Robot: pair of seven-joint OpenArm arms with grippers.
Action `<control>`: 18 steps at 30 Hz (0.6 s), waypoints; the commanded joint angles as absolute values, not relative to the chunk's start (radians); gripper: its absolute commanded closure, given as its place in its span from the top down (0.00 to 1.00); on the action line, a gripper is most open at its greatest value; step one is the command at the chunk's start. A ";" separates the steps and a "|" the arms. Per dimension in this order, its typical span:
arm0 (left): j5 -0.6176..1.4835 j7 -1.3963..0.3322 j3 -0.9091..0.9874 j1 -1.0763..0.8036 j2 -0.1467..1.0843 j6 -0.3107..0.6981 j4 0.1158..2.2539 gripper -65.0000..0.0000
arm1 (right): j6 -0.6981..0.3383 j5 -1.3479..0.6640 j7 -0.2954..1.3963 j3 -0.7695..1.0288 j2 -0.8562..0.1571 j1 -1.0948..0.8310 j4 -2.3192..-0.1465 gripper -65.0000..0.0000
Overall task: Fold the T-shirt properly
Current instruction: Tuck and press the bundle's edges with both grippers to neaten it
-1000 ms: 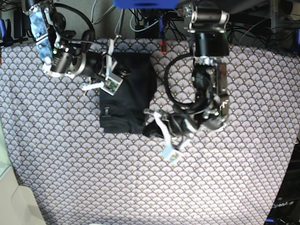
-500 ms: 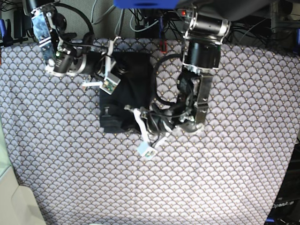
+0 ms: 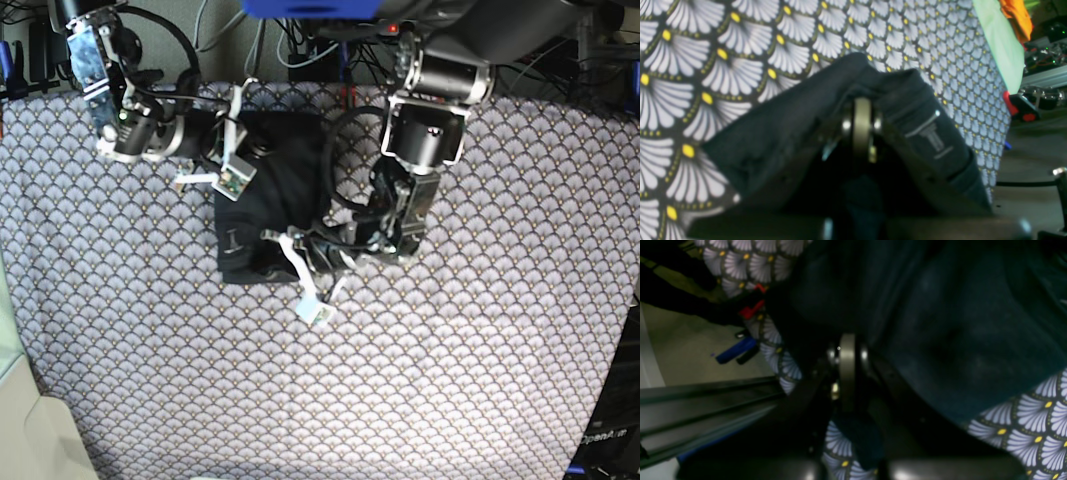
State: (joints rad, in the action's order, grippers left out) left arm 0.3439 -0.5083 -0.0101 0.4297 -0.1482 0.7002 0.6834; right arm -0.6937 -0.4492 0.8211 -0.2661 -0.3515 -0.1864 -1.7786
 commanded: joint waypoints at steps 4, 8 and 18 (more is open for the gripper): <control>0.341 -0.432 -0.008 0.486 -0.157 0.698 0.631 0.01 | -0.698 -0.460 0.814 -0.265 -0.358 -0.197 -1.747 0.00; 0.344 -0.407 -0.008 0.513 -0.157 0.698 0.585 0.01 | -0.698 -0.460 0.771 -0.265 -0.364 -0.200 -1.685 0.00; 0.348 -0.418 -0.008 0.512 -0.157 0.698 0.593 0.01 | -0.698 -0.460 0.740 -0.262 -0.389 -0.234 -1.692 0.00</control>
State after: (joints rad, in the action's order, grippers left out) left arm 0.3405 -0.4305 -0.0086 0.4847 -0.1509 0.7033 0.5770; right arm -0.6910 -0.4767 0.6987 -0.2649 -0.3733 -0.2260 -1.6829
